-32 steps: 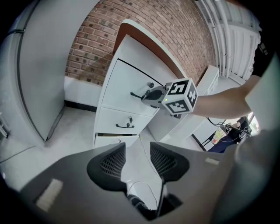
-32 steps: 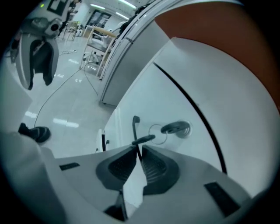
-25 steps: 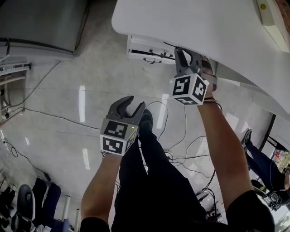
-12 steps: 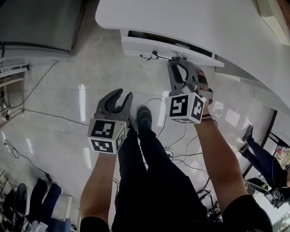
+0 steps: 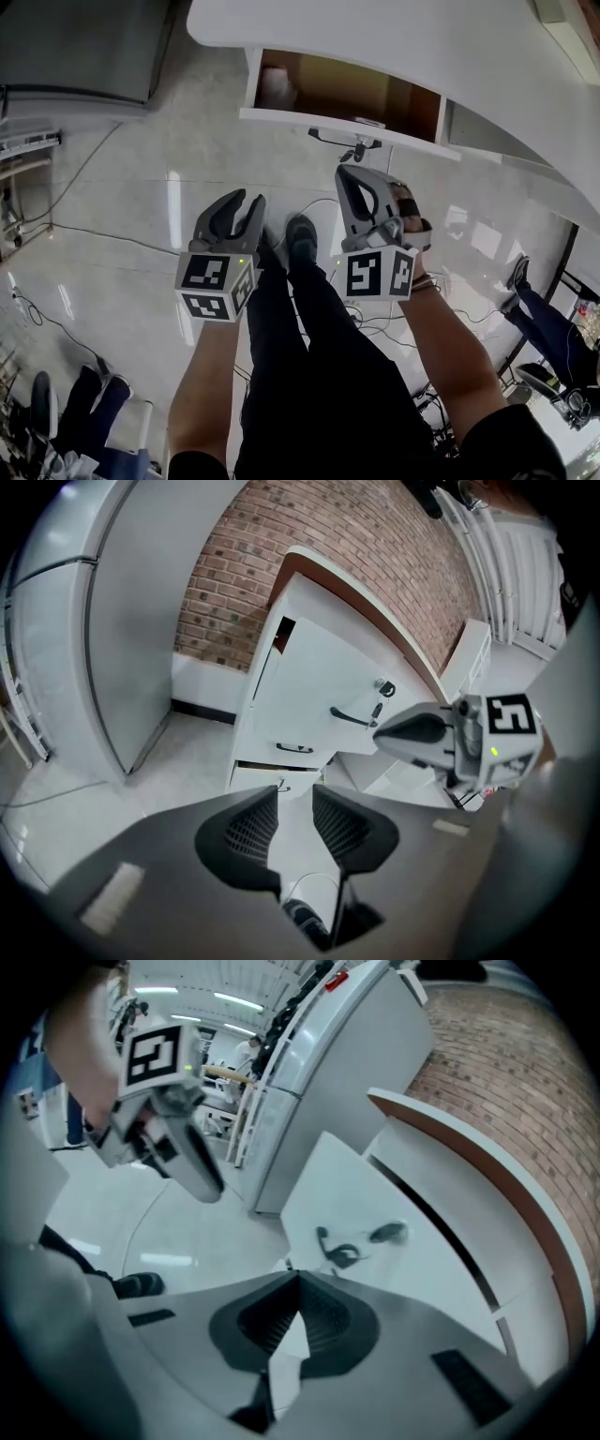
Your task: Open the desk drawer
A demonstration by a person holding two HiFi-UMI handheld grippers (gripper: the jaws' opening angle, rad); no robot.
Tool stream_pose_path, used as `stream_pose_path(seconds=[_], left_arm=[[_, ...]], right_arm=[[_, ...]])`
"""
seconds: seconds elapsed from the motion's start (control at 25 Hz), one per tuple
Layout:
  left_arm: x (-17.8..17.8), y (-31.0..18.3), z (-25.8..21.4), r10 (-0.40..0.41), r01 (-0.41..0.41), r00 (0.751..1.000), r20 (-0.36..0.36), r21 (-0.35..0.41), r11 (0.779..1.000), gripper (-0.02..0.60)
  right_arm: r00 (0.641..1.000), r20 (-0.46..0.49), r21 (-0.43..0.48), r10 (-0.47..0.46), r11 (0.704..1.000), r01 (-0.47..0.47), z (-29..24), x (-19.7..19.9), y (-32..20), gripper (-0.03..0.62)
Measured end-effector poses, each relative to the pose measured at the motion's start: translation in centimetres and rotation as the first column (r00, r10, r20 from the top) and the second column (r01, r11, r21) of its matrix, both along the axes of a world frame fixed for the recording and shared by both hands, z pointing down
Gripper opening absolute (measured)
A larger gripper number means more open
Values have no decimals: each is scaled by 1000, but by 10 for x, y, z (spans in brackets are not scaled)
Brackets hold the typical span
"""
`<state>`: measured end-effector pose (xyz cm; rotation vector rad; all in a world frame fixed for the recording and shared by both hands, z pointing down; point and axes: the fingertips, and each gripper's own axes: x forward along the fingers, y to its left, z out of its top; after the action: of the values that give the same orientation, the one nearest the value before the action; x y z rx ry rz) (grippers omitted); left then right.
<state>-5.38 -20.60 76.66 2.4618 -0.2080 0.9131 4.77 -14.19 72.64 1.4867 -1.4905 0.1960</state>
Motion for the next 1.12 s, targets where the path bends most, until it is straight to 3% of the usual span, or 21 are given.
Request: stream_pose_path(seconds=[0.12,0.24,0.32,0.4,0.44,0.56,0.72,1.12], left_arm=[[-2,-1,-3,-13,13,1000,-3,-5,1000,122],[-1,-4,-6,-11,11,1000,-4,1,1000,121],[-1,-5,-4,-8,8,1000,0,3,1000,121],[-2,-4,-1,-10,10,1000,11,-3,1000,120],[-3,-4,0,-12,13,1000,14,-7,1000,118],[1,-1,4,-13,13,1000,12,-16,1000,117],[11,4,6,-4,4,1000,4,-24,1000,114],[16,9,-1,10,-10,1000,3,-28,1000,106]], right_arm=[[1000,-1,-19,-20,1000,20,15,-31,23,11],[995,2,17,104,994,-104,15,-5,27,12],[992,-33,44,120,992,-118,3,15,18,16],[992,-79,60,95,994,-90,-6,26,7,128],[992,-96,57,77,996,-71,-8,29,2,137],[993,-121,3,7,1000,-7,0,38,-9,127],[984,-160,-79,-77,995,65,12,37,-20,57],[997,-62,-97,-41,995,35,14,25,-6,42]])
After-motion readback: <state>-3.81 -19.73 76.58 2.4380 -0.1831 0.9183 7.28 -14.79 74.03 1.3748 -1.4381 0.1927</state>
